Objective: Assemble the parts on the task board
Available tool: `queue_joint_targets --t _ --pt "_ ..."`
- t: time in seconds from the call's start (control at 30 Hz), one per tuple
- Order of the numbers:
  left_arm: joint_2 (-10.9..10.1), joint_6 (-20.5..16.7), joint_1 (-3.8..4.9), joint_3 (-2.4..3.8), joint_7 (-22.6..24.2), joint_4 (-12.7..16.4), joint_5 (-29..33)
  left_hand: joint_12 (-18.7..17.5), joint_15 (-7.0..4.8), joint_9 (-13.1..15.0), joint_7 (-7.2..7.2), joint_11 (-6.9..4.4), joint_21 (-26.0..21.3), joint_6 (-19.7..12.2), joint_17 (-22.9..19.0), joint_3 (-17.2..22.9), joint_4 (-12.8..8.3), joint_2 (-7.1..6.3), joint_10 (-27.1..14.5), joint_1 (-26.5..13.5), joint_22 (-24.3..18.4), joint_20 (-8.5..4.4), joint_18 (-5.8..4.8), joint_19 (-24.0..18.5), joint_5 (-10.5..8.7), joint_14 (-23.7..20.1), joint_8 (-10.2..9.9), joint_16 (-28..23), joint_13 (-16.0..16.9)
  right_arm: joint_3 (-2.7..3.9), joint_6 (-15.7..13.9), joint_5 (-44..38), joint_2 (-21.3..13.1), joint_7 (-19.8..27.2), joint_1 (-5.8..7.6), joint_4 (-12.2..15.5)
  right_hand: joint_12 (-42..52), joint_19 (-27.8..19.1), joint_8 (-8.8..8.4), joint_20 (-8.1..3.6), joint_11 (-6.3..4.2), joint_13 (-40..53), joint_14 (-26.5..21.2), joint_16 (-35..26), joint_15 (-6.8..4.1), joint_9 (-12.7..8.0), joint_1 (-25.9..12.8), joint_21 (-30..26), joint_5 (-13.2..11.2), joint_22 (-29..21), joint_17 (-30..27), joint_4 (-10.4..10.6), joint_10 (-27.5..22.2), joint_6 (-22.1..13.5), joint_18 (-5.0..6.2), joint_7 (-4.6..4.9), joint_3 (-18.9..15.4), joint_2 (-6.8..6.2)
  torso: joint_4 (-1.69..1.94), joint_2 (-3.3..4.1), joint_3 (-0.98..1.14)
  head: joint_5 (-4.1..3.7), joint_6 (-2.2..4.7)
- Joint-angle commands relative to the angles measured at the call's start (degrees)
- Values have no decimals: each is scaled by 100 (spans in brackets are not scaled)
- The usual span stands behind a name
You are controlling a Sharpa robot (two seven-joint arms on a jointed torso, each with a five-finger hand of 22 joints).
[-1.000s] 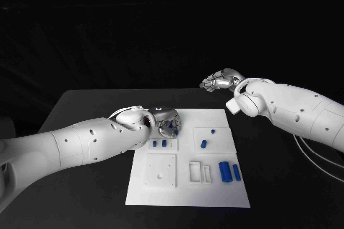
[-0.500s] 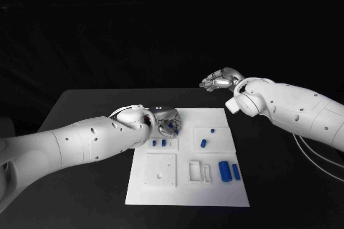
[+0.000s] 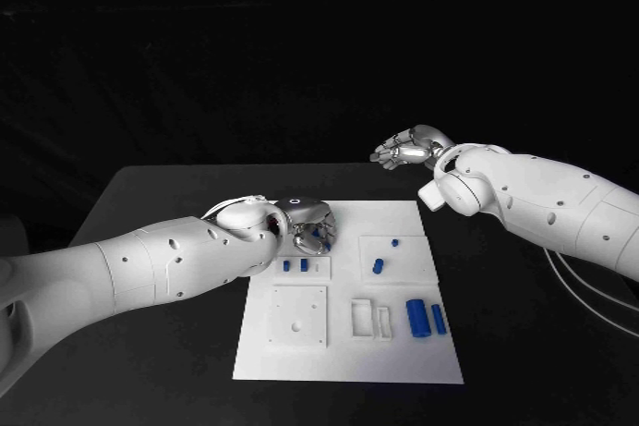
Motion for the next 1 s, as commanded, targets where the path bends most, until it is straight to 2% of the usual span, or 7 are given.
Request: queue_joint_targets --t 0.03,0.67,0.7,0.8,0.83,0.87,1.0 --pt "-23 104 -69 -50 58 -9 -62 2 -5 18 -9 6 31 71 -12 -4 -50 76 99 -16 95 -135 351 45 78 71 36 27 4 2 65 -17 1 53 0 10 -8 -28 23 -11 13 -10 -42 40 15 -5 -1 -33 32 7 -9 -14 -6 -47 -93 234 -32 23 -1 -1 -2 6 0" --pt "-258 -753 -87 -26 168 127 468 -30 -27 7 -28 -15 57 125 -39 31 -77 81 178 -81 83 -169 346 91 187 101 46 16 13 2 71 -16 2 74 0 2 -7 -27 25 -11 13 -10 -45 43 16 -7 -2 -39 35 12 -14 -13 -7 -48 -93 233 -34 27 0 -7 -8 35 62" --pt "-298 -850 -88 7 206 162 545 -34 -27 6 -28 -15 57 125 -41 35 -79 80 178 -84 82 -171 345 93 197 101 46 14 13 2 70 -16 1 79 0 3 -7 -27 26 -11 13 -10 -45 44 16 -7 -2 -39 35 13 -14 -12 -7 -48 -93 233 -33 29 -1 -9 -7 42 62" --pt "-377 -945 -88 31 269 260 717 -44 -30 4 -30 -18 64 130 -43 44 -82 80 187 -91 80 -179 346 109 223 117 45 19 13 2 69 -16 2 81 -1 -2 -6 -27 26 -11 13 -10 -45 45 16 -7 -2 -40 36 14 -15 -12 -6 -48 -93 233 -33 32 9 -9 -8 42 68" --pt "-386 -948 -88 75 284 276 760 -46 -31 3 -30 -18 66 131 -43 45 -82 80 189 -94 79 -181 347 114 227 122 45 21 13 2 70 -16 4 81 -1 -4 -6 -27 26 -11 13 -9 -45 45 16 -7 -2 -40 36 14 -15 -12 -6 -47 -93 233 -33 32 10 -7 -9 43 73" --pt "-400 -898 -89 159 263 317 783 -48 -31 3 -30 -19 68 131 -44 47 -83 80 191 -95 79 -182 347 118 231 126 45 23 13 2 70 -16 6 85 -1 -5 -6 -27 26 -11 13 -9 -45 45 16 -7 -2 -41 36 14 -16 -12 -6 -48 -93 233 -33 33 11 -8 -9 43 74" --pt "-525 -755 -89 241 195 488 743 -52 -32 2 -31 -19 69 132 -45 49 -86 81 193 -97 78 -184 348 122 235 129 44 23 13 2 69 -16 2 97 -1 3 -5 -27 27 -11 13 -9 -46 46 16 -8 -3 -42 37 15 -17 -12 -5 -47 -93 233 -33 37 14 -12 -9 66 90"
